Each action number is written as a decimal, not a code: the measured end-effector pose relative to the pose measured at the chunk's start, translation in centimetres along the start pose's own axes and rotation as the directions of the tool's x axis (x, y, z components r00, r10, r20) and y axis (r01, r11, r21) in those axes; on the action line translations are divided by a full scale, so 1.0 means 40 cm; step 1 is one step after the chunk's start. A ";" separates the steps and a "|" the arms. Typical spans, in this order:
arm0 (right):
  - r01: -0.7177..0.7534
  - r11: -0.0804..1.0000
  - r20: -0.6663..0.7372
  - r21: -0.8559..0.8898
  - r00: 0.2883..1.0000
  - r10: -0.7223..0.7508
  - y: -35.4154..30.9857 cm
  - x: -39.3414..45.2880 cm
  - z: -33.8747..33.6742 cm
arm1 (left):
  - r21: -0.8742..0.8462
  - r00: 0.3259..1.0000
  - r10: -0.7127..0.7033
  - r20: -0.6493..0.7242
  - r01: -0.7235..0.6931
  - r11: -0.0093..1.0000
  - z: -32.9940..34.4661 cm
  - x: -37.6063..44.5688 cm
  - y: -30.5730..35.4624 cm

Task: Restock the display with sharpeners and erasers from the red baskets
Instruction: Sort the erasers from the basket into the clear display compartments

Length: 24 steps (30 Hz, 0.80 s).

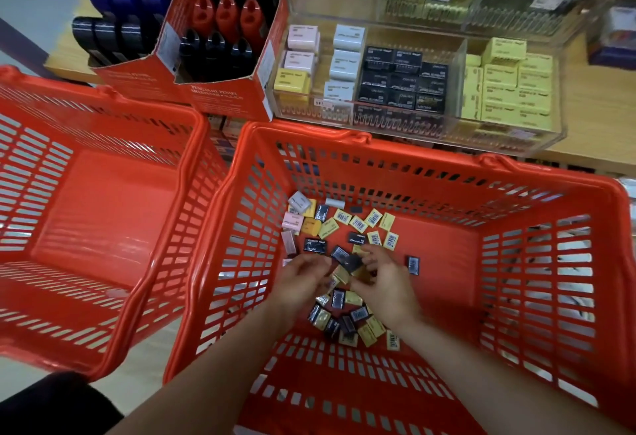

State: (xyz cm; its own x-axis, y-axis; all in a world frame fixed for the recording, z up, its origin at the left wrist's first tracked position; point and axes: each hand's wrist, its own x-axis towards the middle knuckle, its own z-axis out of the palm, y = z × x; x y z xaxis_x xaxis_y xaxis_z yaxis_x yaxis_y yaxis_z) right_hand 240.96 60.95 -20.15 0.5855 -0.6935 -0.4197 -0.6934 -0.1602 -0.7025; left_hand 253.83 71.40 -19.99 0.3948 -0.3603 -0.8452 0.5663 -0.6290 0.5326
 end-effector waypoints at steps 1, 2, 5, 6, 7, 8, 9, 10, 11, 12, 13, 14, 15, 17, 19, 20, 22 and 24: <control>0.004 0.998 -0.010 0.060 1.000 -0.004 -0.018 -0.001 0.006 | -0.109 0.998 -0.017 0.058 0.023 0.994 0.007 -0.005 0.012; 0.023 0.994 0.001 0.111 1.000 -0.023 -0.035 -0.001 0.014 | -0.159 0.995 -0.013 0.100 0.029 0.987 0.014 -0.011 0.024; 0.073 0.971 0.059 0.226 0.994 -0.089 -0.062 0.011 0.024 | -0.196 0.999 0.029 0.031 -0.022 0.980 0.024 -0.015 0.048; 0.086 0.977 0.077 0.196 0.992 -0.103 -0.059 0.019 0.022 | -0.195 0.998 0.032 -0.052 -0.042 0.980 0.017 -0.011 0.053; 0.108 0.990 0.088 0.091 0.989 -0.116 -0.050 0.031 0.019 | -0.194 0.993 0.016 -0.119 -0.039 0.980 0.004 -0.005 0.053; 0.133 0.990 0.095 -0.057 0.987 -0.127 -0.037 0.043 0.016 | -0.204 0.987 -0.010 -0.160 -0.023 0.979 -0.011 0.002 0.051; 0.146 0.970 0.096 -0.193 0.987 -0.129 -0.023 0.054 0.014 | -0.201 0.983 -0.033 -0.182 -0.004 0.980 -0.027 0.010 0.047; 0.147 0.944 0.102 -0.296 0.987 -0.122 -0.011 0.064 0.014 | -0.163 0.980 -0.039 -0.197 0.006 0.987 -0.043 0.016 0.043; 0.145 0.915 0.113 -0.376 0.987 -0.111 -0.002 0.071 0.018 | -0.110 0.978 -0.030 -0.206 0.008 0.994 -0.055 0.022 0.039; 0.147 0.884 0.128 -0.444 0.987 -0.099 0.002 0.077 0.024 | -0.068 0.978 -0.020 -0.208 0.006 0.998 -0.062 0.025 0.038; 0.149 0.852 0.144 -0.502 0.986 -0.088 0.002 0.080 0.033 | -0.050 0.979 -0.016 -0.203 0.006 0.999 -0.063 0.026 0.039; 0.152 0.825 0.150 -0.545 0.985 -0.083 0.002 0.083 0.043 | -0.058 0.981 -0.019 -0.192 0.008 0.998 -0.063 0.026 0.041; 0.155 0.806 0.143 -0.571 0.986 -0.088 0.002 0.086 0.054 | -0.070 0.984 -0.024 -0.178 0.011 0.997 -0.060 0.028 0.044; 0.152 0.790 0.117 -0.594 0.988 -0.102 0.000 0.094 0.070 | -0.071 0.985 -0.025 -0.168 0.014 0.997 -0.054 0.032 0.052; 0.140 0.832 0.106 -0.537 0.989 -0.098 -0.008 0.103 0.075 | -0.067 0.987 -0.017 -0.159 0.006 0.998 -0.050 0.034 0.057; 0.135 0.876 0.116 -0.463 0.989 -0.091 -0.013 0.104 0.073 | -0.073 0.988 -0.011 -0.155 -0.001 0.997 -0.047 0.030 0.061; 0.102 0.955 0.159 -0.279 0.985 -0.059 -0.024 0.097 0.063 | -0.084 0.987 -0.004 -0.160 -0.009 0.996 -0.042 0.021 0.069; -0.026 0.997 0.166 -0.077 0.985 0.039 -0.037 0.084 0.045 | -0.092 0.987 -0.015 -0.159 0.001 0.996 -0.037 0.013 0.079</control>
State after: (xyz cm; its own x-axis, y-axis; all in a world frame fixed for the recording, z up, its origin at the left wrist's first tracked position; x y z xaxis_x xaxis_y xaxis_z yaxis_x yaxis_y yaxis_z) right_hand 244.71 60.11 -21.57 0.6199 -0.5727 -0.5365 -0.7387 -0.1952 -0.6452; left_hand 256.91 70.24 -18.66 0.4960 -0.2365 -0.8355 0.6309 -0.5629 0.5339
